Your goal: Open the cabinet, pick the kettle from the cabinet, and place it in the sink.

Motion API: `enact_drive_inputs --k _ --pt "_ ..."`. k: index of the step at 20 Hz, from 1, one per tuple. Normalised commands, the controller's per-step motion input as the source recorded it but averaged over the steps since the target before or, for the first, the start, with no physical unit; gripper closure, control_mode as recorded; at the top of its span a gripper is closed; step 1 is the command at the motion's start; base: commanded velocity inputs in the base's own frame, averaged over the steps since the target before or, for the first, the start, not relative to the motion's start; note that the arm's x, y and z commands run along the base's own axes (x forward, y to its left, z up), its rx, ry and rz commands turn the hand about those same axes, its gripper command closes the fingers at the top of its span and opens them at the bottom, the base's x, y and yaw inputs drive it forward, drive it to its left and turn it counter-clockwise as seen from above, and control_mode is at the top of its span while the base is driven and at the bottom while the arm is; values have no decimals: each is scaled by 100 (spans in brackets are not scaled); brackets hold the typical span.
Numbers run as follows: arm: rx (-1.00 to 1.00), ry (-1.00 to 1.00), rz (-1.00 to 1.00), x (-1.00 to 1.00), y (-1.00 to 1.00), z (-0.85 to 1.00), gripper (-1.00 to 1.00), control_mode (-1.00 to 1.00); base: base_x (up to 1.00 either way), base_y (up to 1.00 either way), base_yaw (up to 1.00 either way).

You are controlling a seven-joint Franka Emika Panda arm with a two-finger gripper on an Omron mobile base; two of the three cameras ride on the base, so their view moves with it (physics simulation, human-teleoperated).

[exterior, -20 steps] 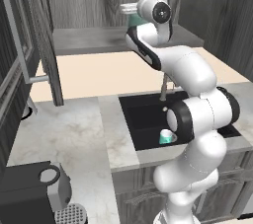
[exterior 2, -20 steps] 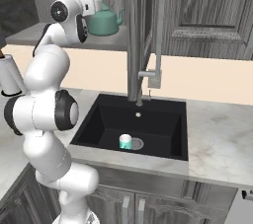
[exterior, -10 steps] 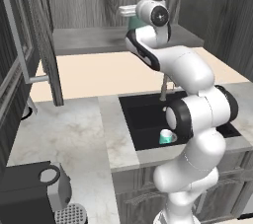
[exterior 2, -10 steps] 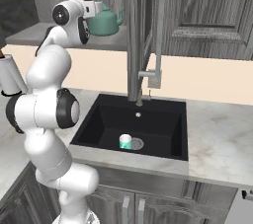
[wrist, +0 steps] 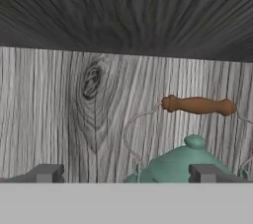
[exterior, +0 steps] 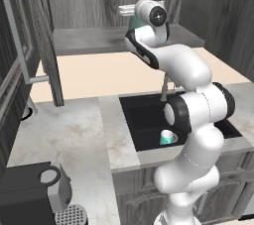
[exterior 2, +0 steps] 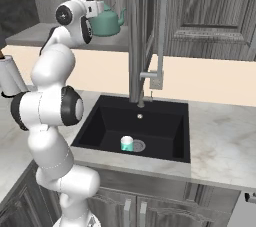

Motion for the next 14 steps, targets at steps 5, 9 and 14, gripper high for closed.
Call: enact_drive_inputs --k 5,9,14 --pt "0 0 0 14 0 17 -100 -100 0 0 0" --pt "0 0 0 10 3 1 -100 -100 0 0 0" --pt "0 0 0 9 6 -4 -100 -100 0 0 0"
